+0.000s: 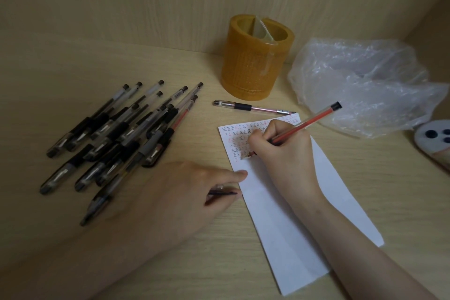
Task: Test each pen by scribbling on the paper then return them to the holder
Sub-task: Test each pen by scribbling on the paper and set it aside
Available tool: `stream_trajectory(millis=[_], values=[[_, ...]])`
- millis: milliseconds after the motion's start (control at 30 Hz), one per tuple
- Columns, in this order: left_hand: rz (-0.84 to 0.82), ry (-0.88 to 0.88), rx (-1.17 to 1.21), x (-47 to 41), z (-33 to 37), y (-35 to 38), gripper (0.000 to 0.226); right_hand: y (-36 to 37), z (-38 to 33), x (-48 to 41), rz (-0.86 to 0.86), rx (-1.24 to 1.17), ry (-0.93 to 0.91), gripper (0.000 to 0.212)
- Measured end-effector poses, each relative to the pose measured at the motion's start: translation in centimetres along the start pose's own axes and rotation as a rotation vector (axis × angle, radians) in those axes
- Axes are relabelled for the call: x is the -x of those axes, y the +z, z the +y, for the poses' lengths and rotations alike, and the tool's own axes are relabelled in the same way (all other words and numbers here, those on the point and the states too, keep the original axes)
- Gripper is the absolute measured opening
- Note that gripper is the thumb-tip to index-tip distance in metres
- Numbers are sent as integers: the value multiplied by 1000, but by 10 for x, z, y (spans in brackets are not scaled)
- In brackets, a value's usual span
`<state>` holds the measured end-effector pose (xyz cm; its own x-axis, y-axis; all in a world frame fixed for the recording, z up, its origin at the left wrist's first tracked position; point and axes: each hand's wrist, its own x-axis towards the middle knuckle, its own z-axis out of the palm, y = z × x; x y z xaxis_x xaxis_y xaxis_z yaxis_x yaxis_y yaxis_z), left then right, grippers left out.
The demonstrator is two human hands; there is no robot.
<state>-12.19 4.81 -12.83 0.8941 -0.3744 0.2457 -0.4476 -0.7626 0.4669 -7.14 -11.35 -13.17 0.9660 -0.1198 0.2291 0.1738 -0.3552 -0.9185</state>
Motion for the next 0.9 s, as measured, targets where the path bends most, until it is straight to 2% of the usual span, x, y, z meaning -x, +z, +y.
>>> stream_trajectory(millis=[667, 900], values=[[12, 1, -1, 0, -2, 1, 27, 0, 1, -1, 6, -35, 3, 34], [-2, 1, -9, 0, -2, 2, 26, 0, 0, 0, -21, -13, -4, 40]])
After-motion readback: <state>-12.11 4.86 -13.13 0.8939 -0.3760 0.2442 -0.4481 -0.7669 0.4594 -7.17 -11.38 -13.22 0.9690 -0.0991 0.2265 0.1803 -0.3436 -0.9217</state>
